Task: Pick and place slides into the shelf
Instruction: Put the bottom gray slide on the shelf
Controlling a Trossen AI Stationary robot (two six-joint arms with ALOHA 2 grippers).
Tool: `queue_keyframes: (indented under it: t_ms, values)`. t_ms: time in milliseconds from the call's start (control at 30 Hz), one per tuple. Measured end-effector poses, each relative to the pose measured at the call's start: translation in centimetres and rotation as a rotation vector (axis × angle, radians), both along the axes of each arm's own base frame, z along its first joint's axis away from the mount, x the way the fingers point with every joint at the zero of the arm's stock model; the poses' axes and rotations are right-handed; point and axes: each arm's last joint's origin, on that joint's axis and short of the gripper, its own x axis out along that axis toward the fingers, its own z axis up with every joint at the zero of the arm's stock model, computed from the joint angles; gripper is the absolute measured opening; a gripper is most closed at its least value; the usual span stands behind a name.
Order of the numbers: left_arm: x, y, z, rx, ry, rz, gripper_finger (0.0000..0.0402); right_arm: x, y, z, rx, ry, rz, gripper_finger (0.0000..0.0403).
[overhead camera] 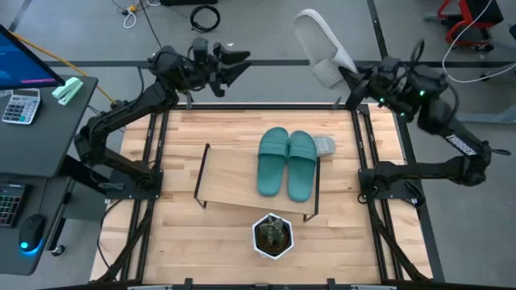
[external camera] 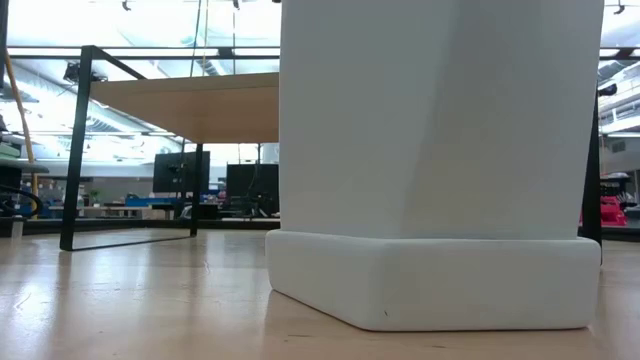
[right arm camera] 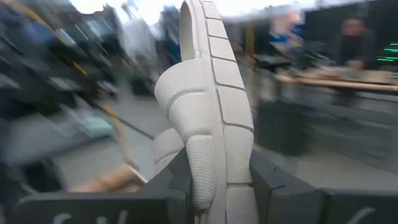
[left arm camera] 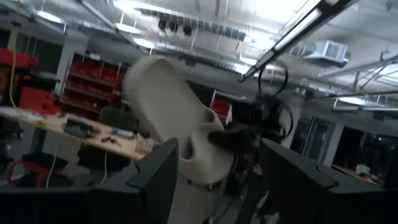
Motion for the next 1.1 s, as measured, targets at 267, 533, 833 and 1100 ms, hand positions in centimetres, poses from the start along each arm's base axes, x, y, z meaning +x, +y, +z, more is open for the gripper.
queue_keyframes:
  t_ms: [267,533,833,1100]
  values:
    - [-1.9,-1.2,-1.0,-0.033,-0.216,-0.082,0.0224,4.0,-1.1,-5.2,0.006,-0.46,0.271,0.0084]
    - [-1.9,-1.6,-3.6,-0.158,-0.304,-0.198,0.0221,9.1,-1.9,-8.0,0.053,-0.581,0.433,0.0084]
    - [-1.1,-2.6,-5.1,-0.13,-0.251,-0.213,0.0246,14.0,-2.8,-4.5,0.018,-0.519,0.55,0.0084]
    - [-0.8,-2.8,-5.4,-0.102,-0.206,-0.217,0.0281,17.0,-3.4,-2.9,0.005,-0.451,0.587,0.0084]
